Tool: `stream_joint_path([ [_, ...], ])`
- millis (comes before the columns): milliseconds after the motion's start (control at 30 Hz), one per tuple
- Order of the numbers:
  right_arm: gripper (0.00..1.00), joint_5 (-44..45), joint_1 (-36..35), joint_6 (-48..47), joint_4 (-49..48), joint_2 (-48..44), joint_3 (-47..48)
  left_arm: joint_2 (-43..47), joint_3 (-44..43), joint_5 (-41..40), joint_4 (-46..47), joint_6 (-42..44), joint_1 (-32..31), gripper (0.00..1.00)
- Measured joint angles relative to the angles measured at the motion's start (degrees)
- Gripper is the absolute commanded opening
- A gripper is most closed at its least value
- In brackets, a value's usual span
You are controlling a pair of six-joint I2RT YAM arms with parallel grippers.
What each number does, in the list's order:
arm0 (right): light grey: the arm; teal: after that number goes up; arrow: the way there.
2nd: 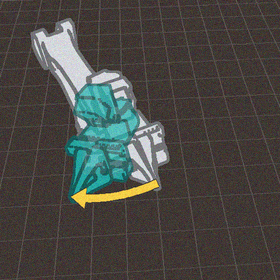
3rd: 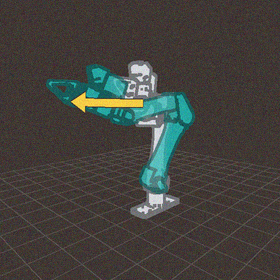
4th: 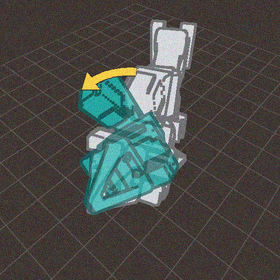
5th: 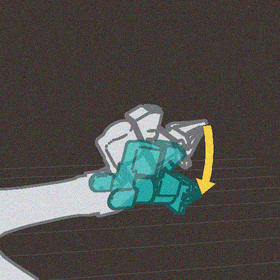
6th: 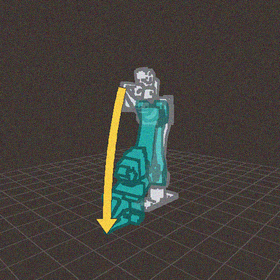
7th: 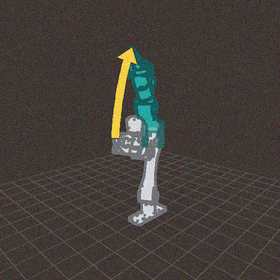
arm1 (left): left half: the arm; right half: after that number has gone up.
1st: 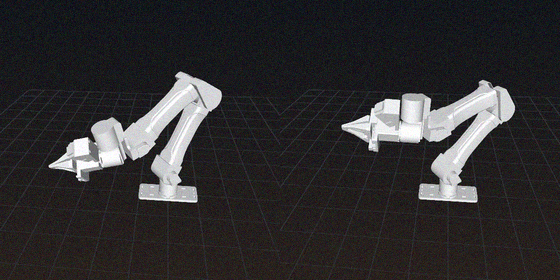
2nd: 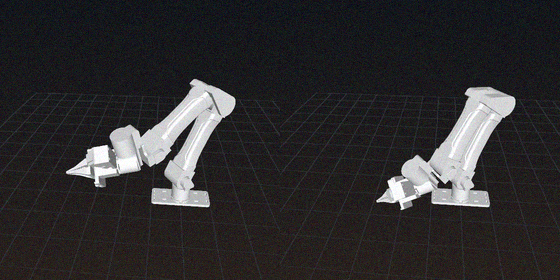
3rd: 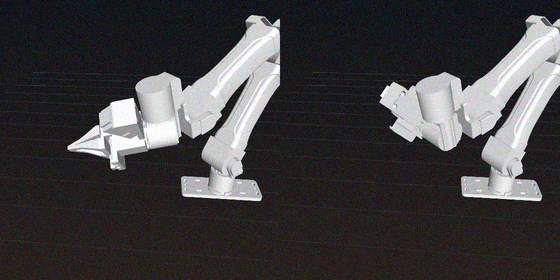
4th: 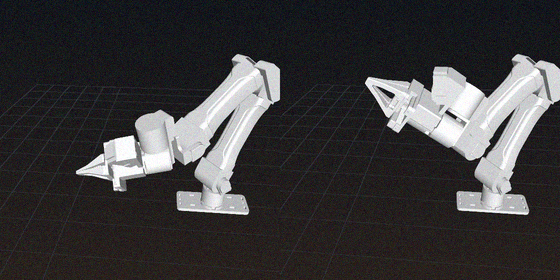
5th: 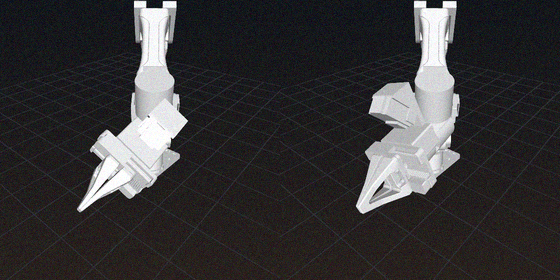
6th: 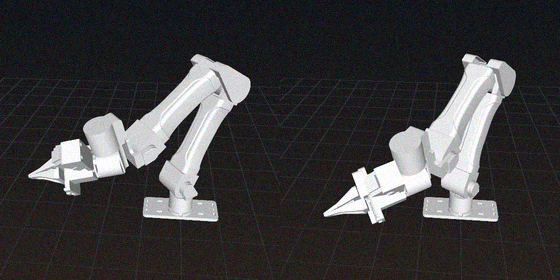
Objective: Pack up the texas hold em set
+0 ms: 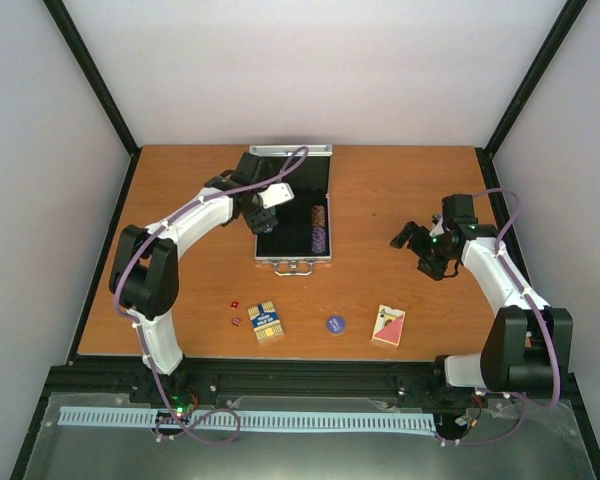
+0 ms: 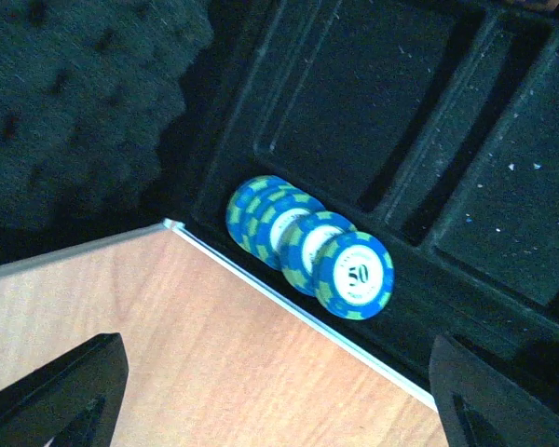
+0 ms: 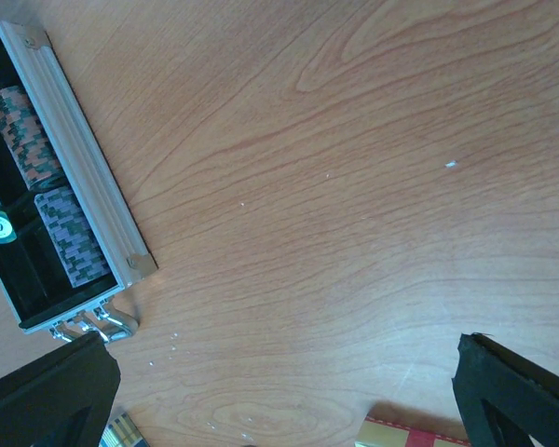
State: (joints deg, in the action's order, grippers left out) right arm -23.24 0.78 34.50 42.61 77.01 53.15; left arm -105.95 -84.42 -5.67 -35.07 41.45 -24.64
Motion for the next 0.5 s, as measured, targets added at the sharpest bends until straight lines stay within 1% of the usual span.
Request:
stream_joint_path([
  [67, 1.00, -0.15, 0.00, -0.09, 0.00, 0.00, 0.00, 0.02, 1.07, 0.17, -0.07, -0.94, 0.02, 1.00],
  [333, 1.00, -0.63, 0.00, -0.61, 0.00, -0.02, 0.00, 2.73, 4.57, 1.27, 0.70, -4.13, 1.07, 1.00],
  [500, 1.00, -1.03, 0.00, -0.68, -0.02, -0.02, 0.00, 2.73, 5.84, 1.11, 2.82, -4.26, 1.90, 1.00],
])
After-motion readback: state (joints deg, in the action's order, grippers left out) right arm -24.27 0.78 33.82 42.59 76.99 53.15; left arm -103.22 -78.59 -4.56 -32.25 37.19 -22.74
